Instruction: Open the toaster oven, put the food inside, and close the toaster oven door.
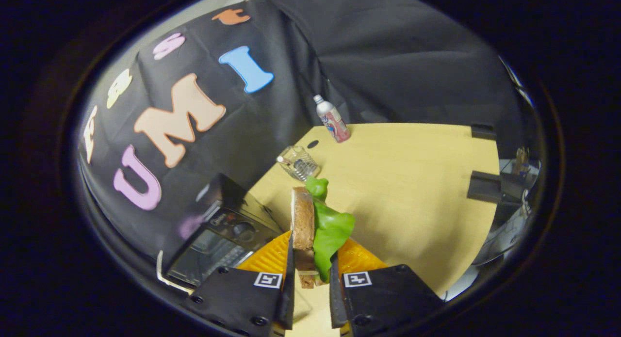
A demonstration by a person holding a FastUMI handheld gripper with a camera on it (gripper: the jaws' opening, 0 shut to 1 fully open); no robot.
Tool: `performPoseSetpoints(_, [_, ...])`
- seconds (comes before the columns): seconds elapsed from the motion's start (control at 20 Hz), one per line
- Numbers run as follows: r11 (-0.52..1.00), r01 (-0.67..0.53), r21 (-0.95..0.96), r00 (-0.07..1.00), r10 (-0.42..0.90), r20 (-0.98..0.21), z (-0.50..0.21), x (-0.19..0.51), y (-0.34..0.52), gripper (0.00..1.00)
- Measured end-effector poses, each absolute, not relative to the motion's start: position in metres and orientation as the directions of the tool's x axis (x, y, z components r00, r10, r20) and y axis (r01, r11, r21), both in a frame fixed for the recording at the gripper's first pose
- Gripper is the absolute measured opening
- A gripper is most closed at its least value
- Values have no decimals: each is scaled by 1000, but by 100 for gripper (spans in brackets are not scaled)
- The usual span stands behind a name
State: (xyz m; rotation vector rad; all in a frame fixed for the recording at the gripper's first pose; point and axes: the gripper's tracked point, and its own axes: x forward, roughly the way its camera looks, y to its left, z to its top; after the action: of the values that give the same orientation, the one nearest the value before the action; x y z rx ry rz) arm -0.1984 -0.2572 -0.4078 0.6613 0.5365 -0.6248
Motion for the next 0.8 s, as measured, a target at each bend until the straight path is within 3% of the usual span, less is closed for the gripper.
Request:
performPoseSetpoints(0.35, [564, 615, 551, 759, -233, -608, -394, -204, -175, 32])
performPoseSetpoints(0.8, [466, 520, 716, 808, 1, -589, -443, -138, -62, 31])
